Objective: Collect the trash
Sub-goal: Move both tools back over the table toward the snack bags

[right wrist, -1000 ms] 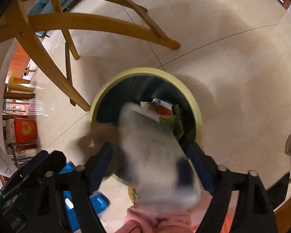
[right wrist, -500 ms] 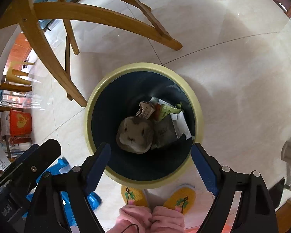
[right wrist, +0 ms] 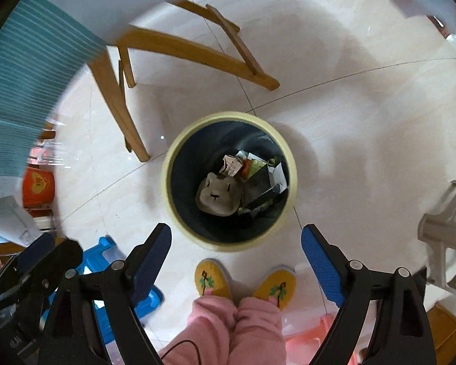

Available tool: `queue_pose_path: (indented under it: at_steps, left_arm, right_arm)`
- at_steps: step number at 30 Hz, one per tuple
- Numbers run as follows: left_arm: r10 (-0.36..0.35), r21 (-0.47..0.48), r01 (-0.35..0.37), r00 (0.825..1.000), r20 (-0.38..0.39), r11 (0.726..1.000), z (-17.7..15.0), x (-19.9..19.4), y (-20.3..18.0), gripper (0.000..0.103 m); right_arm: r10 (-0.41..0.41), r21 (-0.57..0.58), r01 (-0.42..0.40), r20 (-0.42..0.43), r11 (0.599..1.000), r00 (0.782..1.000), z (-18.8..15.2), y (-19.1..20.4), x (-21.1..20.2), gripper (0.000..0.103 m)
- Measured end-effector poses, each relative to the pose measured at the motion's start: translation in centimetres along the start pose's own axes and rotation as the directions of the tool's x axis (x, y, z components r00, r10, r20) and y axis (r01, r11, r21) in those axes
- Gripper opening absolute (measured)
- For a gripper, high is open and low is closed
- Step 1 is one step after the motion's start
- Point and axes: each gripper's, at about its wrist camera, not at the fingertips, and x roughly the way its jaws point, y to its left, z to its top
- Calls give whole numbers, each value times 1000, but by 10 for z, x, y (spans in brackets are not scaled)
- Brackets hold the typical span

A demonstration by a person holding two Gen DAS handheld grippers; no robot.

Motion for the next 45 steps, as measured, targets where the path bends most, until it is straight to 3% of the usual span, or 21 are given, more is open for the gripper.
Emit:
queue_pose_path:
  at_steps: [11,20,26,35,38,45]
  left_arm:
    - [-4,103,-7,994,109,995,4,-169,-4,81]
    - [5,127,-36,972,236,991,22,-274,-8,81]
    - [23,143,-75,941,337,987,28,-323,-20,81]
    - [25,136,-101,880,474,985,69,-393,-37,81]
    - [23,119,-95,867,497,988,90,-414,-31,81]
    - [26,91,-90,841,540,992,167,-449,10,81]
  right_arm:
    - [57,-68,-51,95,996,994,-14,47,-172,94]
    - [145,-192,-99,244,976,959,-22,85,-307,94]
    - [221,-240,-145,325,960,920,-21,95,-375,94]
    - [245,-322,-109,420,940,874,9,109,-444,94]
    - [227,-361,-54,456,931,860,30,123,-464,94]
    - [240,-394,-37,481,919,843,101,171,-489,94]
